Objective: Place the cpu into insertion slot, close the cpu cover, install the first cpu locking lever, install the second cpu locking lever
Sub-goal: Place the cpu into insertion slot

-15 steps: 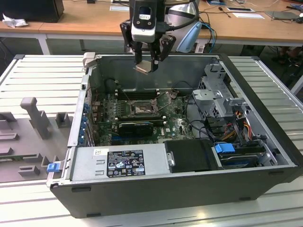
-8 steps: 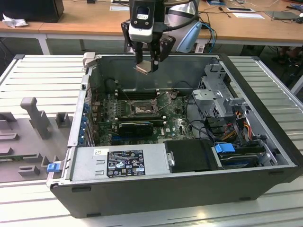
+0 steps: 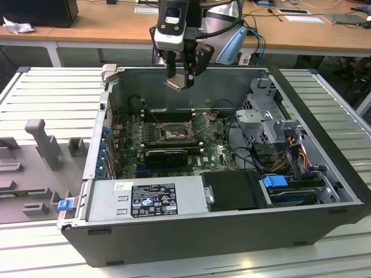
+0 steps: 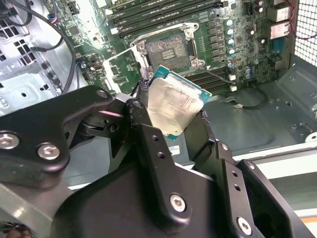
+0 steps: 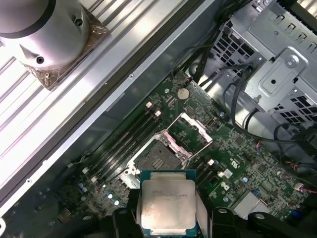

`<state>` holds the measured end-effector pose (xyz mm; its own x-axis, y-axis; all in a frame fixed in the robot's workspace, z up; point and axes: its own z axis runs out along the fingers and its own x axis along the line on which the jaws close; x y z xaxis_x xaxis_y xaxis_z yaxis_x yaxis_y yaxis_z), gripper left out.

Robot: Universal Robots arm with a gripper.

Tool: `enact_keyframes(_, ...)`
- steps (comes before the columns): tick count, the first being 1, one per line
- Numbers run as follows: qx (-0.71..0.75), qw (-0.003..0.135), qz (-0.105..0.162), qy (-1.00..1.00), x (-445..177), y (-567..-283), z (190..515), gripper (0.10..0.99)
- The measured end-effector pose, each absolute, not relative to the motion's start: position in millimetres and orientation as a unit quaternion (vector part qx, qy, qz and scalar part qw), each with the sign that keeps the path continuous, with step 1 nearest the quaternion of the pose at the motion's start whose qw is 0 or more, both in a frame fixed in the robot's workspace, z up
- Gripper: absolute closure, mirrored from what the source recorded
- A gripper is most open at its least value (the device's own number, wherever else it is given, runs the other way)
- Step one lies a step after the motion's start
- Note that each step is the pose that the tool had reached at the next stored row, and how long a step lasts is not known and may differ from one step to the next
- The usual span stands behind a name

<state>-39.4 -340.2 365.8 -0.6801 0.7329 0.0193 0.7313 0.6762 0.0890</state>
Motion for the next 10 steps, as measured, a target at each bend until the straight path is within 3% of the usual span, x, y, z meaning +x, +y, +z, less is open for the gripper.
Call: enact_keyframes(10, 0.438, 0.011, 0.044, 0.898, -39.4, -340.2, 365.7, 0.557)
